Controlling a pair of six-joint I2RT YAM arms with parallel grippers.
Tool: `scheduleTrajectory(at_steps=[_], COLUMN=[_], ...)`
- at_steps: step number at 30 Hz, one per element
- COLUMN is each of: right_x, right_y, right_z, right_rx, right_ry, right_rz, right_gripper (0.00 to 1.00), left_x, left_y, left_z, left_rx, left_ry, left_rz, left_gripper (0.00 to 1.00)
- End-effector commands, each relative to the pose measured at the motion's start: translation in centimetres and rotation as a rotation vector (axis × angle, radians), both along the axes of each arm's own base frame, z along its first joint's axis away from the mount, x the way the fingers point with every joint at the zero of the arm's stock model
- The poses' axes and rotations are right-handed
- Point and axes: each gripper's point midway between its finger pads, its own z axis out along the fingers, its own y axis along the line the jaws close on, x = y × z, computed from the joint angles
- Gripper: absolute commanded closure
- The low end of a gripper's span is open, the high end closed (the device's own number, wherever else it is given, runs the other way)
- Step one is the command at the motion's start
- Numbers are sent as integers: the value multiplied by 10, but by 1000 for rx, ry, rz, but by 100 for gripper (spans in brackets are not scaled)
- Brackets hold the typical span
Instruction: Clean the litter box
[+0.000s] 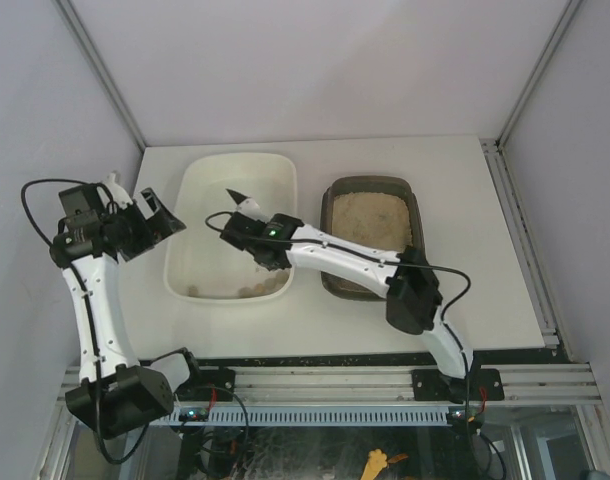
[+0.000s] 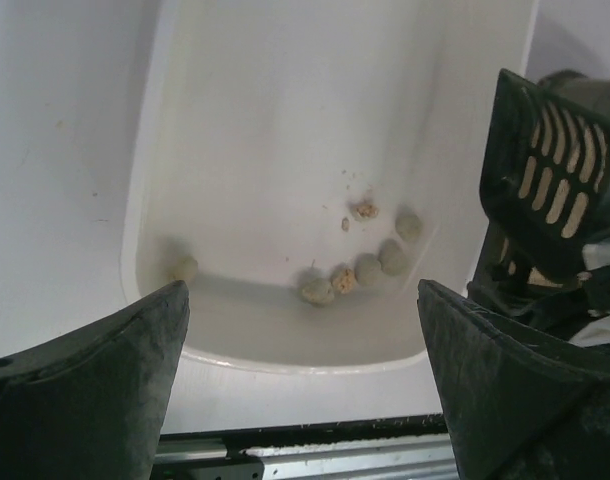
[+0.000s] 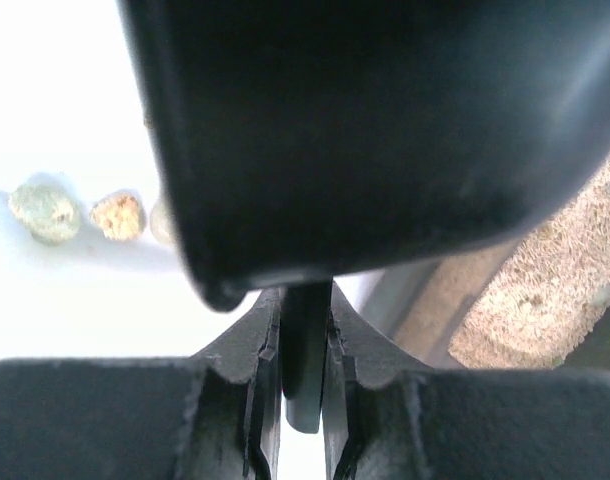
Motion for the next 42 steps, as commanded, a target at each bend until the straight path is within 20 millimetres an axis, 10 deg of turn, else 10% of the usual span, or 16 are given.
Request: scheduleTrajectory(at_steps=[1, 10, 18, 26, 42], right_x=[4, -6, -30, -59, -72], right_y=[-7, -82, -185, -240, -274], right_z=[92, 138, 135, 148, 131], right_rx=[344, 801, 892, 974, 955], right_ry=[-78, -16, -70, -179, -179], right_rz=[-58, -143, -339, -431, -500], right_gripper=[100, 100, 100, 100, 100], left_x=[5, 34, 73, 94, 128], left_y=[-17, -67, -196, -296, -345], left_z=[25, 24, 32, -26, -106], left_rx=[124, 332, 395, 512, 540], left_ry=[-48, -90, -197, -69, -2], left_rz=[-176, -239, -398, -505, -492], left_gripper=[0, 0, 0, 0, 0])
